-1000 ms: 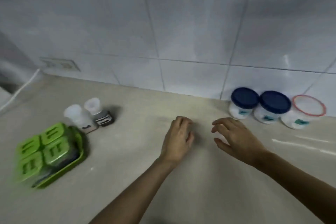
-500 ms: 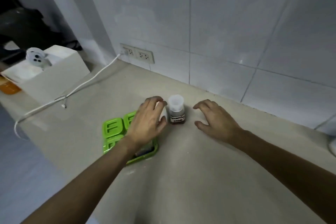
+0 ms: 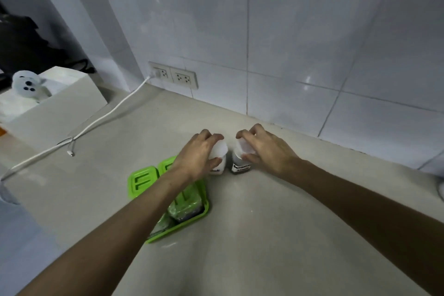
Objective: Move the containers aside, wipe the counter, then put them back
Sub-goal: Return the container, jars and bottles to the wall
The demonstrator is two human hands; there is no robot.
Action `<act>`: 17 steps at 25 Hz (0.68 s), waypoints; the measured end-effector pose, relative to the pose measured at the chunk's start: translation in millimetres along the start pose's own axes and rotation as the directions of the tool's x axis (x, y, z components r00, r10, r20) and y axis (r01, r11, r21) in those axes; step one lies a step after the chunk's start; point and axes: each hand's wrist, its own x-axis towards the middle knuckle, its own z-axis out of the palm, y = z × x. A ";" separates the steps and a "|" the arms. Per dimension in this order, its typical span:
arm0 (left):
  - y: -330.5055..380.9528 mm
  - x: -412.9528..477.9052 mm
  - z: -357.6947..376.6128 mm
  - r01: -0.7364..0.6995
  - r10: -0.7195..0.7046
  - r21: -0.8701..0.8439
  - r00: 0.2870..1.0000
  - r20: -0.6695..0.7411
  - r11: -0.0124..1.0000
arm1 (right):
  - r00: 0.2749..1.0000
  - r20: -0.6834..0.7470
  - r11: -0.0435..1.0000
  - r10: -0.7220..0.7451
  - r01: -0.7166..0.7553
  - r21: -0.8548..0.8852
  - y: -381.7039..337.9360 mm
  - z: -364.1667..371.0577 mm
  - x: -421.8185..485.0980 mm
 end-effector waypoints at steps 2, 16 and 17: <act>18.3 4.0 -2.4 -0.154 0.148 0.047 0.983 0.106 0.987 | 1.000 -0.008 1.000 0.020 -0.020 0.016 26.1 -12.8 -36.0; 298.1 80.5 59.3 -0.417 0.474 -0.306 0.870 0.138 0.856 | 0.883 -0.201 0.798 0.423 -0.469 -0.378 243.0 -101.3 -207.8; 313.4 88.8 65.3 -0.413 0.455 -0.254 0.880 0.138 0.875 | 0.873 -0.217 0.781 0.437 -0.488 -0.391 252.2 -103.0 -211.2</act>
